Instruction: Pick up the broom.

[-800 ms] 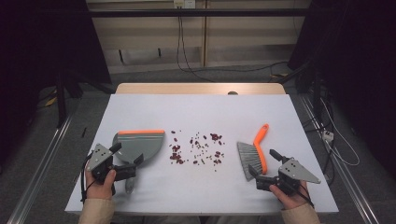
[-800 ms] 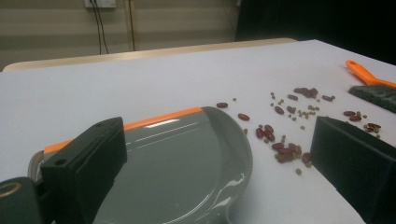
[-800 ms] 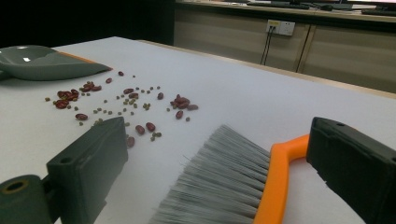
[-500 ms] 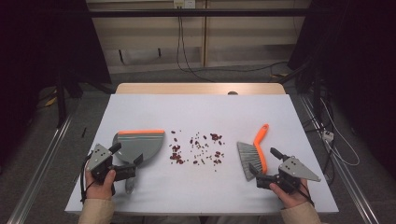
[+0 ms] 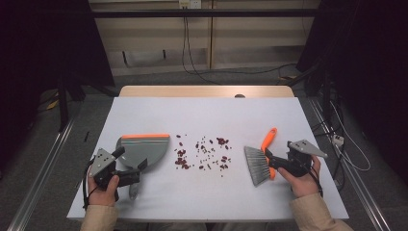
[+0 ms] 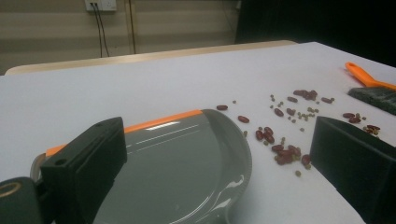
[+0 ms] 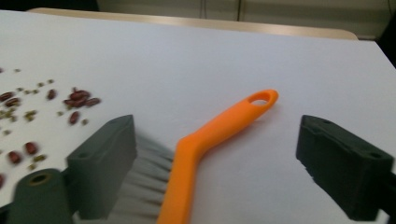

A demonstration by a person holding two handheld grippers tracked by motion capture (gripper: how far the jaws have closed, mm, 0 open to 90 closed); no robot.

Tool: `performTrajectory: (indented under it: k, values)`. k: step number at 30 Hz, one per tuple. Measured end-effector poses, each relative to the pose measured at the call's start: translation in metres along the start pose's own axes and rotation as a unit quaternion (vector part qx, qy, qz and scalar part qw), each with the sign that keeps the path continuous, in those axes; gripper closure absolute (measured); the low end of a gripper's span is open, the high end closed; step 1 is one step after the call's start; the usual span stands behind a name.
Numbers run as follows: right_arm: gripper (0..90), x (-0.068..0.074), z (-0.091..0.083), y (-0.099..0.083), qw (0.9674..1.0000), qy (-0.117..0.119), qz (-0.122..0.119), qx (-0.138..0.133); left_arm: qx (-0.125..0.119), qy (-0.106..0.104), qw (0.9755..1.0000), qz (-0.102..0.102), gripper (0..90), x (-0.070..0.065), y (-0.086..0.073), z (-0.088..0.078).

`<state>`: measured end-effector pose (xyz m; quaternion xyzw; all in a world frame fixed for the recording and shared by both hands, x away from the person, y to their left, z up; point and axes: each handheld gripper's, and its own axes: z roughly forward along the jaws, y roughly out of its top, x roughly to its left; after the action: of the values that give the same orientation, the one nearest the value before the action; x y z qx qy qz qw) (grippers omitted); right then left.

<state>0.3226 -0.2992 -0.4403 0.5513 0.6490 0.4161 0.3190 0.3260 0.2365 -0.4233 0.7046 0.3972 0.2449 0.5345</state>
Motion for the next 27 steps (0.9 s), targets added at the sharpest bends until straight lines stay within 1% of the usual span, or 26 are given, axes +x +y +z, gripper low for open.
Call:
performTrajectory:
  k: [1, 3, 7, 8, 10, 13, 14, 15, 16, 17, 18, 19, 21, 23, 24, 25, 27]
  values:
    - [16.3, -0.002, 0.005, 0.002, 0.9999, -0.007, 0.002, 0.009, 0.0, 0.0, 1.0, 0.0, 3.9, 0.0, 0.0, 0.0]
    - [16.9, -0.003, 0.015, 0.004, 0.9997, -0.012, 0.008, 0.018, -0.001, 0.0, 1.0, -0.001, 3.9, 0.0, 0.0, -0.001]
    - [19.6, 0.002, 0.033, 0.008, 0.9988, -0.02, 0.009, 0.044, 0.0, 0.001, 1.0, -0.001, 3.9, 0.001, -0.001, -0.001]
    - [20.3, 0.003, 0.037, 0.008, 0.9983, -0.024, 0.011, 0.052, -0.002, 0.0, 1.0, -0.004, 3.8, 0.0, -0.001, 0.0]
    - [22.4, 0.006, 0.046, 0.009, 0.9973, -0.027, 0.017, 0.066, 0.0, -0.002, 1.0, 0.0, 3.9, 0.0, 0.0, -0.001]
    - [25.1, 0.007, 0.055, 0.008, 0.995, -0.034, 0.028, 0.09, 0.0, -0.003, 1.0, -0.001, 3.9, -0.001, -0.001, 0.0]
    - [25.3, 0.007, 0.057, 0.008, 0.9945, -0.037, 0.032, 0.093, 0.0, -0.003, 1.0, -0.001, 3.9, -0.001, -0.001, 0.0]
    - [26.4, 0.007, 0.058, 0.008, 0.9939, -0.04, 0.032, 0.098, 0.001, -0.003, 1.0, -0.001, 3.9, 0.0, -0.001, 0.0]
    - [26.4, 0.007, 0.058, 0.008, 0.9939, -0.04, 0.032, 0.098, 0.001, -0.003, 1.0, -0.001, 3.9, 0.0, -0.001, 0.0]
    - [28.8, 0.007, 0.06, 0.009, 0.9926, -0.043, 0.035, 0.108, 0.002, -0.002, 1.0, -0.002, 3.9, 0.0, -0.001, 0.0]
    - [30.4, 0.007, 0.062, 0.009, 0.9921, -0.043, 0.037, 0.112, 0.002, -0.002, 1.0, -0.001, 3.9, 0.0, -0.001, 0.0]
    - [34.0, 0.007, 0.063, 0.009, 0.9916, -0.04, 0.039, 0.117, 0.002, -0.002, 1.0, -0.001, 3.9, 0.0, -0.001, 0.0]
    - [38.3, 0.006, 0.064, 0.009, 0.9903, -0.03, 0.044, 0.129, 0.002, -0.002, 1.0, -0.001, 3.9, 0.0, -0.001, 0.0]
    - [39.6, 0.007, 0.065, 0.008, 0.9892, -0.03, 0.039, 0.138, 0.002, -0.002, 1.0, -0.003, 3.9, 0.0, -0.001, 0.0]
    - [40.4, 0.008, 0.065, 0.008, 0.989, -0.032, 0.032, 0.141, 0.002, -0.002, 1.0, -0.003, 3.9, 0.0, -0.001, 0.0]
    - [41.2, 0.007, 0.065, 0.008, 0.9887, -0.031, 0.034, 0.143, 0.002, -0.003, 1.0, -0.001, 3.8, 0.0, -0.001, 0.001]
    - [42.6, 0.007, 0.066, 0.011, 0.9872, -0.028, 0.026, 0.155, 0.002, -0.003, 1.0, -0.001, 3.9, -0.001, -0.001, 0.001]
